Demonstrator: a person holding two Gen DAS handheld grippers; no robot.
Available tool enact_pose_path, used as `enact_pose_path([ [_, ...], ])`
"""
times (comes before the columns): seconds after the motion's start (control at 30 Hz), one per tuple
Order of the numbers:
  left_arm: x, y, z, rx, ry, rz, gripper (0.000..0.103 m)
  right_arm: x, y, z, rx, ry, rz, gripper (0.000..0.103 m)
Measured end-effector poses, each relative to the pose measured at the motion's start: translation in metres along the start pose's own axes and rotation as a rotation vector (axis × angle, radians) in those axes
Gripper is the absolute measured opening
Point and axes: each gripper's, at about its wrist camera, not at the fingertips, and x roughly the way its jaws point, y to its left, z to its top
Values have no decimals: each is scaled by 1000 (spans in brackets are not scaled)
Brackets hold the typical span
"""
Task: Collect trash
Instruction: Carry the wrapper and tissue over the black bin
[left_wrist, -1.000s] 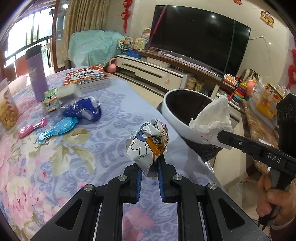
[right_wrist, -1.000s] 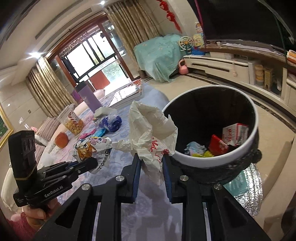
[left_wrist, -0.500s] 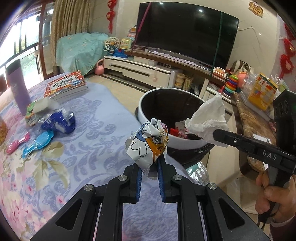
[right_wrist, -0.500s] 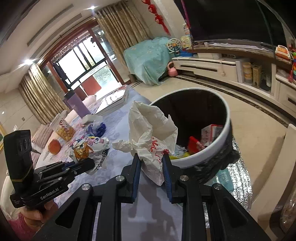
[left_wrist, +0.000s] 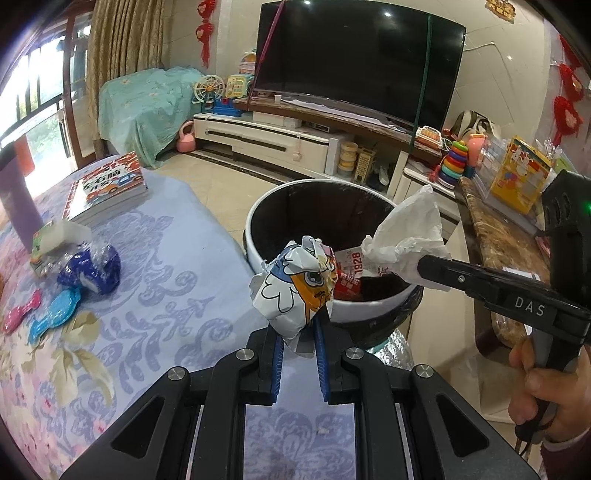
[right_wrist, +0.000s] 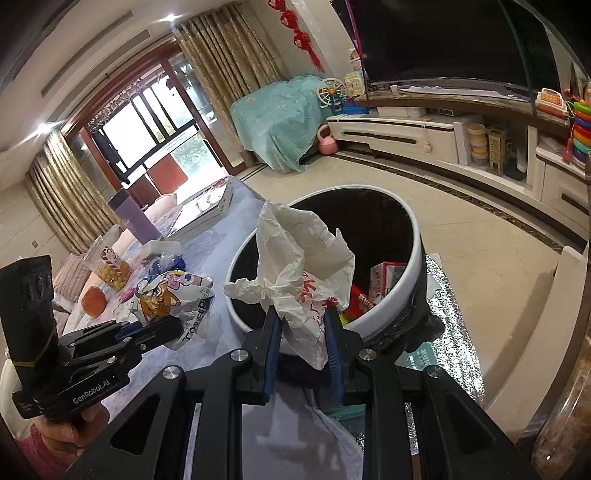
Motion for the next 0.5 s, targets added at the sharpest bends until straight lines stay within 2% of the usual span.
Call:
enact_pose_path([
  [0.5,31,-3,26,20,10,-9,14,10,-5,18,-12,16,-42,23],
])
